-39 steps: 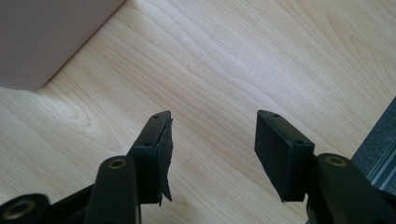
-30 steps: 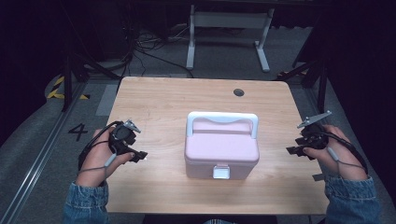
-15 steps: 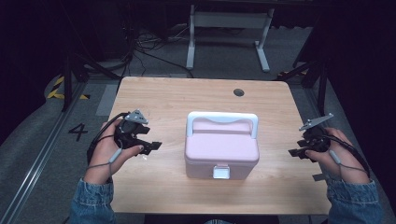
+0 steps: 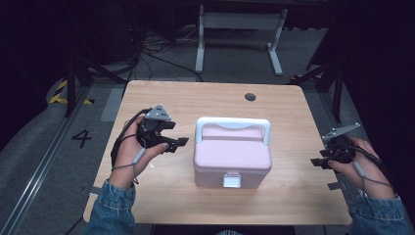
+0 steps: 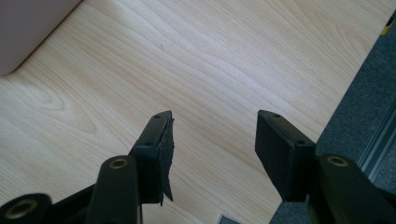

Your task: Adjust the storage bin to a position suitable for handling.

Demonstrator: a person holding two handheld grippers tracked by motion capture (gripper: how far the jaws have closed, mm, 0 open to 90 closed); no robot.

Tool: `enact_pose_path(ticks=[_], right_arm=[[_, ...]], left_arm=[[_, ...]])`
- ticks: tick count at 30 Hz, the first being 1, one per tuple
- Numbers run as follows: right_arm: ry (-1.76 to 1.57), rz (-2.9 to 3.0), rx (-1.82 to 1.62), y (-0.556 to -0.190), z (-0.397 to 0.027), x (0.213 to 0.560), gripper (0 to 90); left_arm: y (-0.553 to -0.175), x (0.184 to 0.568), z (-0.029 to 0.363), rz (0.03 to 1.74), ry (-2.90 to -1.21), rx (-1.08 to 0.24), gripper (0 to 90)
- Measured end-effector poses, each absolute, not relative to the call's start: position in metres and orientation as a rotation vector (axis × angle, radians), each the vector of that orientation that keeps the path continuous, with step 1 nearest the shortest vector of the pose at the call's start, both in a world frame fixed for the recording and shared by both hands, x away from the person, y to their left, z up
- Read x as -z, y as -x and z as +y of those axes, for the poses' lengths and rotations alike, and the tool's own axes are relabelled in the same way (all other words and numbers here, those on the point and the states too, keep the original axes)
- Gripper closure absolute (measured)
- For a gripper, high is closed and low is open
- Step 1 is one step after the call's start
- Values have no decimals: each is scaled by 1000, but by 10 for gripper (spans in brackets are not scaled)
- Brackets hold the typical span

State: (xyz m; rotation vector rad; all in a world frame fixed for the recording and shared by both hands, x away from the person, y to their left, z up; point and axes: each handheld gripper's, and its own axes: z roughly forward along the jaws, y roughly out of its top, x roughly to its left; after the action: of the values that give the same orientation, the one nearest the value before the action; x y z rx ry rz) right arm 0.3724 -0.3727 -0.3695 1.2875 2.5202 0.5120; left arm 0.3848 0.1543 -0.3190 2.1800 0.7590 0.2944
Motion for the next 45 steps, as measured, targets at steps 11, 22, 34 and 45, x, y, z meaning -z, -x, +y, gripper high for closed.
enact_pose_path(ticks=[11,22,34,45], right_arm=[[-1301,2509,-497,-372,-379,373,479],[-1288,2526,-500,-376,-375,377,475],[-1278,2517,-514,-377,-375,377,476],[-1287,2471,-587,-376,-376,373,476]], left_arm=[[-389,322,128,661,-2154,-218,256],[-408,338,105,628,-2136,-236,220],[-413,338,104,600,-1986,-306,415],[-408,331,104,608,-1999,-273,645]])
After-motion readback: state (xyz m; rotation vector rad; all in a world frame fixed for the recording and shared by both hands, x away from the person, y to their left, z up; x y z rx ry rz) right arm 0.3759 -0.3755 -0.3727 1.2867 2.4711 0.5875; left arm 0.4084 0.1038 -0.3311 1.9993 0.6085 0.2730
